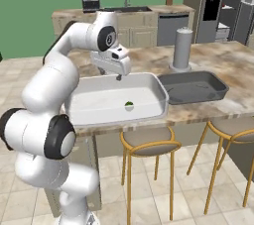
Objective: Place the cold items (avocado and bell pepper) from the fridge in one tupperware on the dining counter. Place the warm items (kebab skewer and hot dog) in the stove area in another tupperware.
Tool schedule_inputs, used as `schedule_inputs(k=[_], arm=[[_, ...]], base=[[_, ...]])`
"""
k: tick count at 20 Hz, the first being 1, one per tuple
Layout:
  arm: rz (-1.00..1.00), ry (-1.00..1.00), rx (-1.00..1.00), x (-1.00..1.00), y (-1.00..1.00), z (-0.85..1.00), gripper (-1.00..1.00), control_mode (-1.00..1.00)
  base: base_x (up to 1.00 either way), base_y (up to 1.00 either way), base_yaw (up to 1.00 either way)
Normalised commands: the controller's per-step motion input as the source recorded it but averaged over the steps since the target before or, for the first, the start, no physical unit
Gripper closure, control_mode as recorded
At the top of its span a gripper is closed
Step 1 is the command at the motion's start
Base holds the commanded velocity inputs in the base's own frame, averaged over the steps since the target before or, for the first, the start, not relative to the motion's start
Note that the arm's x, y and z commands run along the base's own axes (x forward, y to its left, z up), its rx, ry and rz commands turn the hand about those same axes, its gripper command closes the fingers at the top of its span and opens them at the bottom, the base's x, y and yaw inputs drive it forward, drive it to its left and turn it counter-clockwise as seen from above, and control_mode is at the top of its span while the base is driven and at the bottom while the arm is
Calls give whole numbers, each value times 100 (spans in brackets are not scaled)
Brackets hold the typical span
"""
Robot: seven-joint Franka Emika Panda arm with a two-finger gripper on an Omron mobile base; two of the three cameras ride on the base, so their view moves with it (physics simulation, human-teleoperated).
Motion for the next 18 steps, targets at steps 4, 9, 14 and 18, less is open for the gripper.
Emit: schedule_inputs(k=[4,9,14,18], arm=[[-4,0,0,-100,46,-2,-100,-100],[0,0,0,-100,14,-26,-100,-100],[9,0,-1,-100,10,-9,-100,-100],[28,0,0,-80,33,-30,-100,-100]], base=[[0,0,0],[0,0,0],[0,0,0],[0,0,0]])
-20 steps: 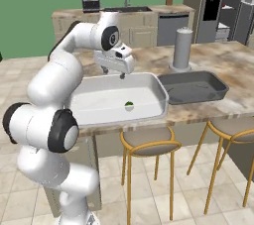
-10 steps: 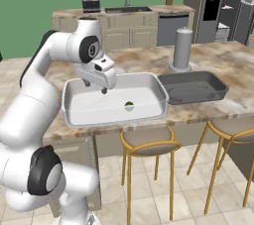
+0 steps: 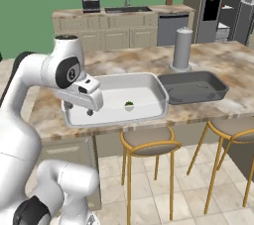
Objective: Place the cold items (avocado and bell pepper) from the fridge in one tupperware on the dining counter. Place the warm items (kebab skewer and hot dog) in the stove area in another tupperware.
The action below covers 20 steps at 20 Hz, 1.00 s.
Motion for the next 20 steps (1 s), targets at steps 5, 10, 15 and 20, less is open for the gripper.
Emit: schedule_inputs(k=[5,10,15,20], arm=[[46,2,0,-67,31,-24,-100,-100],[6,0,0,-4,10,0,-100,-100],[-3,0,0,-9,-2,-2,-100,-100],[0,0,0,0,0,0,-100,100]], base=[[0,0,0],[0,0,0],[0,0,0],[-56,-19,-59]])
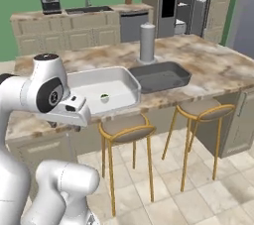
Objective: Place the cold items (avocado and bell pepper) from the fridge in one tupperware on the dining counter. Place the warm items (kebab skewer and hot dog) in the stove area in another tupperware.
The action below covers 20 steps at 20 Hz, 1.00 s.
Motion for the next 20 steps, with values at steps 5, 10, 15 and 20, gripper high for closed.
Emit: schedule_inputs(k=[5,10,15,20], arm=[[0,0,0,0,0,0,-100,100],[0,0,0,0,0,0,-100,100],[0,0,0,0,0,0,-100,100],[0,0,0,0,0,0,-100,100]], base=[[-60,-92,-49],[0,-100,-55],[12,-100,-41],[81,-94,-20]])
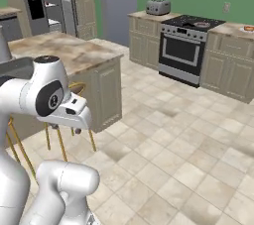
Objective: Place the cold items (avocado and bell pepper) from the fridge in one tupperware on the dining counter. Place the warm items (kebab skewer and hot dog) in the stove area in another tupperware.
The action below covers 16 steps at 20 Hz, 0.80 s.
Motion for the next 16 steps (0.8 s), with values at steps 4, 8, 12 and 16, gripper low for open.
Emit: schedule_inputs(k=[4,8,12,16], arm=[[0,0,0,0,0,0,-100,100],[0,0,0,0,0,0,-100,100],[0,0,0,0,0,0,-100,100],[0,0,0,0,0,0,-100,100]], base=[[100,-63,-10],[100,-78,-7],[100,-66,-9],[100,-65,-19]])
